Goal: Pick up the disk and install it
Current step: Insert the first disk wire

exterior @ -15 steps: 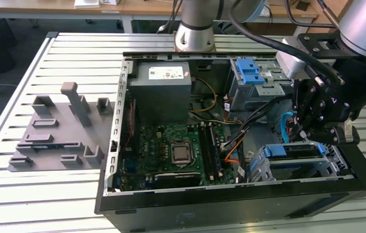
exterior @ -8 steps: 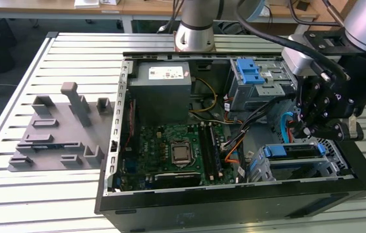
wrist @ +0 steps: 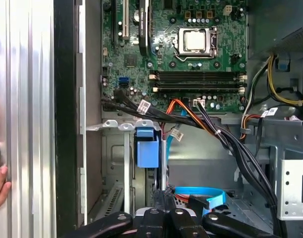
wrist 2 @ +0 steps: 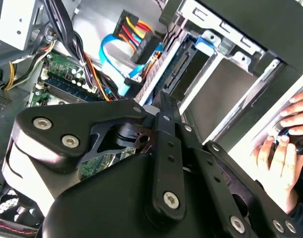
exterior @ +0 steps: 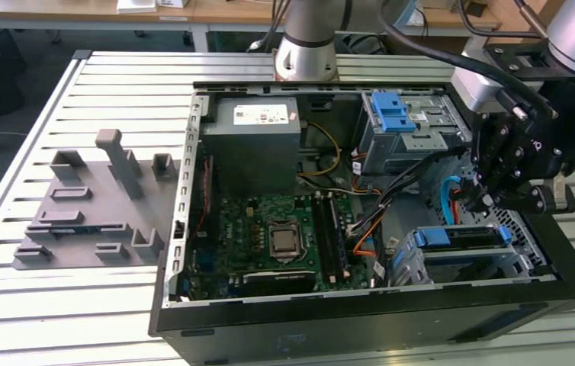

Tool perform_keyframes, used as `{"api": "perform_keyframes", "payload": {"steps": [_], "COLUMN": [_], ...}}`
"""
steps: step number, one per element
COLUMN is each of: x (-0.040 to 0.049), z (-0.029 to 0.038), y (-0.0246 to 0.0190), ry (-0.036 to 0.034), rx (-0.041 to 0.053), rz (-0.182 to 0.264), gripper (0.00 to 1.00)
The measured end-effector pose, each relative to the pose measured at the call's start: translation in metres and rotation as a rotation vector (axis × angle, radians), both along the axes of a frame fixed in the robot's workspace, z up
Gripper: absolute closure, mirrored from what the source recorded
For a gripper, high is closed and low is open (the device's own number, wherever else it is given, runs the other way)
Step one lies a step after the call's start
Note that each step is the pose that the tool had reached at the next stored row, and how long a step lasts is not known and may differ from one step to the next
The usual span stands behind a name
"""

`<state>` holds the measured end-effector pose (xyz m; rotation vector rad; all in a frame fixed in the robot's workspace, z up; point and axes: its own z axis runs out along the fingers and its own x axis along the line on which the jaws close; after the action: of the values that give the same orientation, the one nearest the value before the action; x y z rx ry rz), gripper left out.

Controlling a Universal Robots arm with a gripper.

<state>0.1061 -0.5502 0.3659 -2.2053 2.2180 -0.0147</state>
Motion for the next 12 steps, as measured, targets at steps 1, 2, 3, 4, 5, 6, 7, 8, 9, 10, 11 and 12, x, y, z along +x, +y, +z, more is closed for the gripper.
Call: {"api": "perform_keyframes", "payload": {"steps": [1, 2, 3, 4, 5, 6, 7, 8, 9, 10, 11, 12], "x": [0.0014, 0.0029, 0.0042, 0.0055, 0.0068, 0.0082, 0.0094, 0.0106, 0.0118, 0.0131, 0.0144, 0.0157], "z": [-0.0001, -0.0002, -0.0002, -0.0002, -0.0001, -0.0002, -0.0002, -0.0002, -0.0003, -0.0003, -0.0002, -0.0003], "y": [0.0006, 0.0010, 0.0013, 0.0016, 0.0020, 0.0024, 0.0028, 0.0029, 0.0032, 0.0037, 0.0043, 0.0051], "ry": [0.0000, 0.0001, 0.0002, 0.0002, 0.0002, 0.0002, 0.0003, 0.0003, 0.0003, 0.0003, 0.0003, 0.0003], "rx": [0.0001, 0.0003, 0.0001, 0.0001, -0.0001, 0.0001, 0.0001, 0.0000, 0.0000, 0.0000, -0.0001, 0.0000], "rz": [0.000, 0.000, 0.000, 0.000, 0.000, 0.000, 0.000, 0.000, 0.000, 0.000, 0.000, 0.000], "gripper": [0.89, 0.89, 0.89, 0.89, 0.89, 0.89, 0.89, 0.89, 0.89, 0.89, 0.89, 0.89]}}
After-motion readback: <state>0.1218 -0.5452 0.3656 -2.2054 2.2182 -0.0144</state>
